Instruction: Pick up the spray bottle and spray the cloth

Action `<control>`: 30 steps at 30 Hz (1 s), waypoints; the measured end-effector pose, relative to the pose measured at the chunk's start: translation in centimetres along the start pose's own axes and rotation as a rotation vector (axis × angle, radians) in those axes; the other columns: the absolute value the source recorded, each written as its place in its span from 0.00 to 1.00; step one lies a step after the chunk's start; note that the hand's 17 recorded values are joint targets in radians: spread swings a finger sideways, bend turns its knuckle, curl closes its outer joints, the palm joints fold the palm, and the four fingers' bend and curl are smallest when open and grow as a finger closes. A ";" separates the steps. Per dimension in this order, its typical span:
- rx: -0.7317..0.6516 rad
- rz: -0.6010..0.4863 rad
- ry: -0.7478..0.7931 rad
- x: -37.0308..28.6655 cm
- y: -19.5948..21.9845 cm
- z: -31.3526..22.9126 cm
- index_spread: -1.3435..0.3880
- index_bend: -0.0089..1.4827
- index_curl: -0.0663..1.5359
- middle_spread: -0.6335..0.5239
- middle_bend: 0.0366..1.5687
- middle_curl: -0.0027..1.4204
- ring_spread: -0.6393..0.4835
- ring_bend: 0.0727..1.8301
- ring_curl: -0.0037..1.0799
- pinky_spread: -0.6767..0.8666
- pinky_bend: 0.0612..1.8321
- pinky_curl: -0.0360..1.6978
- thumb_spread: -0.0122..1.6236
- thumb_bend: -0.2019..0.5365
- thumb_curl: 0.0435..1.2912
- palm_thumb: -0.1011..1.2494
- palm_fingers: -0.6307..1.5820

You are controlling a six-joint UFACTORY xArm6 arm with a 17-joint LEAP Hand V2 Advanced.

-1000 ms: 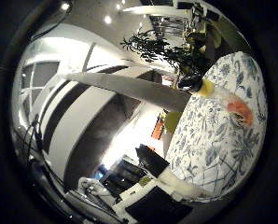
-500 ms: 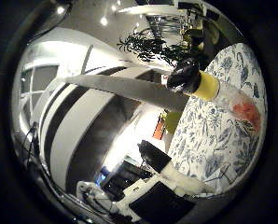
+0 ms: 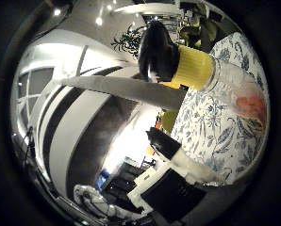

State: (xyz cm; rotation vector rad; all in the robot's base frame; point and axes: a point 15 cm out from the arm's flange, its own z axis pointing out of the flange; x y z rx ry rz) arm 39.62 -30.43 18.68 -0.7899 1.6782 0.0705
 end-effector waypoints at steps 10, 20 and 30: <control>-0.047 -0.018 -0.011 -1.5 -1.7 4.3 0.66 0.19 0.27 0.54 0.38 0.31 0.54 0.42 0.32 0.52 0.27 0.14 0.63 0.26 0.25 0.63 0.78; -0.072 -0.013 -0.096 -4.1 -1.3 7.5 0.67 0.70 0.47 0.47 0.74 0.44 0.43 0.70 0.52 0.30 0.66 0.32 0.62 0.26 0.35 0.80 0.88; -0.226 -0.128 -0.154 -11.3 -0.2 6.2 0.68 0.80 0.47 0.48 0.83 0.43 0.43 0.78 0.55 0.33 0.69 0.45 0.68 0.26 0.39 0.83 0.83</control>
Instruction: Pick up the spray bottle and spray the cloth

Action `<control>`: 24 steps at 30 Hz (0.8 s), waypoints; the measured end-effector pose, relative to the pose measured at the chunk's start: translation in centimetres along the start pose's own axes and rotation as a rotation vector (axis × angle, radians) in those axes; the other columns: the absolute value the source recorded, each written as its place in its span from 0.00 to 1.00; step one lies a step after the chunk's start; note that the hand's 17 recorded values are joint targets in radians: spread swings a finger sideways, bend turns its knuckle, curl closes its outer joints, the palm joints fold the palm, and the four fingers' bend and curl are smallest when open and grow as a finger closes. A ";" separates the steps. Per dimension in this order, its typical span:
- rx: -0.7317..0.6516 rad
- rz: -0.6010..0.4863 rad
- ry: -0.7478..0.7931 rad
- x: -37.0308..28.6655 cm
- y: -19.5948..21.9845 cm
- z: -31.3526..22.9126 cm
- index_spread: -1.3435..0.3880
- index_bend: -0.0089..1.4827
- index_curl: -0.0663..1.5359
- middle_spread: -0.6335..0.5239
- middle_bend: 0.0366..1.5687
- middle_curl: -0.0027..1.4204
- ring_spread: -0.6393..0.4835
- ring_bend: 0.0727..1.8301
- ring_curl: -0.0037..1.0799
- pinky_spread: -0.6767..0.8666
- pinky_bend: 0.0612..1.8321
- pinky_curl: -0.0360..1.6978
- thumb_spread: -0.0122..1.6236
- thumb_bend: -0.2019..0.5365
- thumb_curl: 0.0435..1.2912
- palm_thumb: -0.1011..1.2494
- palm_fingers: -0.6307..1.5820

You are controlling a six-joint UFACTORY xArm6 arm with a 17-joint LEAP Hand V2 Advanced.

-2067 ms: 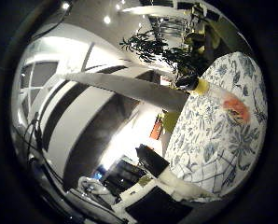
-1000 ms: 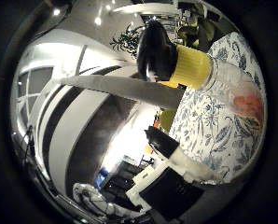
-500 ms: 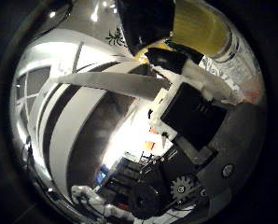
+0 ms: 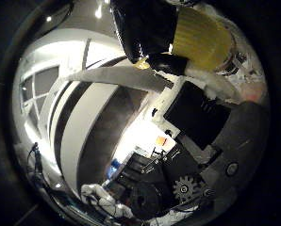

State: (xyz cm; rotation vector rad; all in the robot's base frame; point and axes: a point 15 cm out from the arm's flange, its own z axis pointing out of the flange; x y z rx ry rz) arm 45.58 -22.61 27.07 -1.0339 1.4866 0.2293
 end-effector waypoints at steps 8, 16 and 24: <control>-0.342 -0.131 0.195 -6.5 0.7 -4.5 0.69 0.82 0.46 0.48 0.85 0.42 0.43 0.78 0.55 0.33 0.66 0.53 0.73 0.26 0.37 0.81 0.83; -0.559 -0.199 0.454 -13.9 1.1 -8.2 0.69 0.82 0.45 0.48 0.85 0.41 0.43 0.79 0.55 0.33 0.62 0.60 0.74 0.26 0.37 0.82 0.83; -0.711 -0.276 0.660 -18.8 4.4 -6.2 0.69 0.82 0.45 0.48 0.85 0.40 0.43 0.78 0.54 0.32 0.59 0.65 0.76 0.26 0.37 0.82 0.83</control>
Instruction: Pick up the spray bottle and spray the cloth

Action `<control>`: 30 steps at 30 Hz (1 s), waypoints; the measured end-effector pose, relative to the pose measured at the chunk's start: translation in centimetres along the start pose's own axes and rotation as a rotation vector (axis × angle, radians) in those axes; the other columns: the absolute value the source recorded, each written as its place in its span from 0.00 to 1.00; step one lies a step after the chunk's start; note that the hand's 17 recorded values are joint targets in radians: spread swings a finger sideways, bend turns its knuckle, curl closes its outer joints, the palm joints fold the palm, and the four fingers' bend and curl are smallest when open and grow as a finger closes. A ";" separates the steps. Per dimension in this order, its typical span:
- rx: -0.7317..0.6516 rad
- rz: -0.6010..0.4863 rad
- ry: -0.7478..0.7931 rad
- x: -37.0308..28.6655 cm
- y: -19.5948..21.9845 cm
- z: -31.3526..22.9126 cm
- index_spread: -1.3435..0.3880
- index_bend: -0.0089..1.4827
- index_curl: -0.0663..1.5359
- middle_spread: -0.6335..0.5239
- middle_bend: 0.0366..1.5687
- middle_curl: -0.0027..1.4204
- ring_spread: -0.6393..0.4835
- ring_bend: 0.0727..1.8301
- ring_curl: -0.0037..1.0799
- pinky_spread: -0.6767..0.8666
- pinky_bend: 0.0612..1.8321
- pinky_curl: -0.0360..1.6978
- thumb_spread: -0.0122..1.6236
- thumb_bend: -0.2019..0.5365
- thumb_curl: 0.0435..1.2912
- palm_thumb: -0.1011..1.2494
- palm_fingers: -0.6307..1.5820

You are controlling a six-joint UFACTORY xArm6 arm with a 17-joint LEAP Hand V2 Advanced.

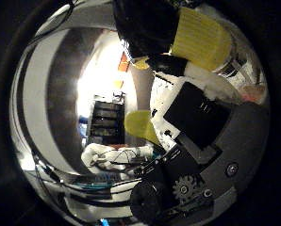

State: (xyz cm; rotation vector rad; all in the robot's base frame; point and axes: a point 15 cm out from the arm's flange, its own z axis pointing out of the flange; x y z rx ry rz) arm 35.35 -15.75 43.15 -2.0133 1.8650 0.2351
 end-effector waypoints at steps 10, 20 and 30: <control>-0.227 -0.025 0.273 -4.4 0.7 4.3 0.68 0.82 0.44 0.47 0.85 0.40 0.43 0.78 0.54 0.31 0.57 0.68 0.76 0.26 0.36 0.82 0.83; -0.352 -0.087 0.581 -4.4 2.4 8.4 0.68 0.82 0.44 0.47 0.85 0.40 0.43 0.78 0.55 0.31 0.56 0.70 0.77 0.26 0.36 0.82 0.83; -0.418 -0.135 0.712 -4.0 4.9 13.1 0.68 0.82 0.44 0.47 0.85 0.40 0.43 0.78 0.55 0.30 0.55 0.71 0.78 0.26 0.35 0.82 0.83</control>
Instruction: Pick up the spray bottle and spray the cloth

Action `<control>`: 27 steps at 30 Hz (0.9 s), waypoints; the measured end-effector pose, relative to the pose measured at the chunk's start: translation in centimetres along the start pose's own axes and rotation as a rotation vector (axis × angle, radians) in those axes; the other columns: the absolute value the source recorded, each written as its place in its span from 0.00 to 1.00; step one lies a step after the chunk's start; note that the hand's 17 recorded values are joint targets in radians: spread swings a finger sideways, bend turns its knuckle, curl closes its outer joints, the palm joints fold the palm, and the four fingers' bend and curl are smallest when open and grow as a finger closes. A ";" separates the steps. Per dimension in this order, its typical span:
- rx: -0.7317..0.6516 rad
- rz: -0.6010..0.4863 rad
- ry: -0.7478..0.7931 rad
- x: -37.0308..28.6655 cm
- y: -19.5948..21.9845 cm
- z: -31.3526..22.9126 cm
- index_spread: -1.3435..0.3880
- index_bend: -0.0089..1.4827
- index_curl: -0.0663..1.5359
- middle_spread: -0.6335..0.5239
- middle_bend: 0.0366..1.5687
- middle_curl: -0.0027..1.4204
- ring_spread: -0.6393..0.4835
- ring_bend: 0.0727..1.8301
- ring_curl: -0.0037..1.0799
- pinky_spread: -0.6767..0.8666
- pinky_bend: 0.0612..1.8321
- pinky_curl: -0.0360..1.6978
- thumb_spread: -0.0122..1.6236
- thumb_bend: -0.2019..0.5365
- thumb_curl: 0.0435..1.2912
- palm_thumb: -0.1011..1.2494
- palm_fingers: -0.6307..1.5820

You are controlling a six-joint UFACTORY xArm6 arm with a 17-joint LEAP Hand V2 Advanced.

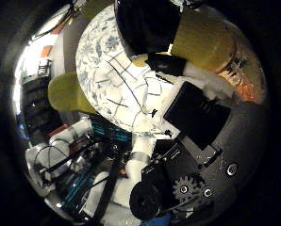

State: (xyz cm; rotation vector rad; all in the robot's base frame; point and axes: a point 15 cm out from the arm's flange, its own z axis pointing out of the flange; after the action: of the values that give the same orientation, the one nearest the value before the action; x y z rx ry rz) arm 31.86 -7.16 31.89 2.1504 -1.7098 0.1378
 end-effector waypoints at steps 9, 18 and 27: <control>-0.043 -0.024 0.003 -2.3 1.2 3.2 0.68 0.82 0.44 0.47 0.86 0.40 0.43 0.78 0.55 0.30 0.55 0.72 0.78 0.26 0.36 0.82 0.83; 0.090 -0.014 -0.064 -3.6 1.3 0.3 0.68 0.82 0.44 0.48 0.85 0.40 0.43 0.78 0.55 0.30 0.55 0.72 0.78 0.26 0.36 0.81 0.83; 0.339 -0.021 -0.344 -8.4 -0.8 -7.7 0.67 0.82 0.44 0.48 0.85 0.40 0.43 0.78 0.55 0.30 0.55 0.72 0.78 0.26 0.36 0.81 0.83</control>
State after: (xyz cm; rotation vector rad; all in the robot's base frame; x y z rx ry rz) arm 31.78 3.44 36.17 2.5592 -1.9673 0.0568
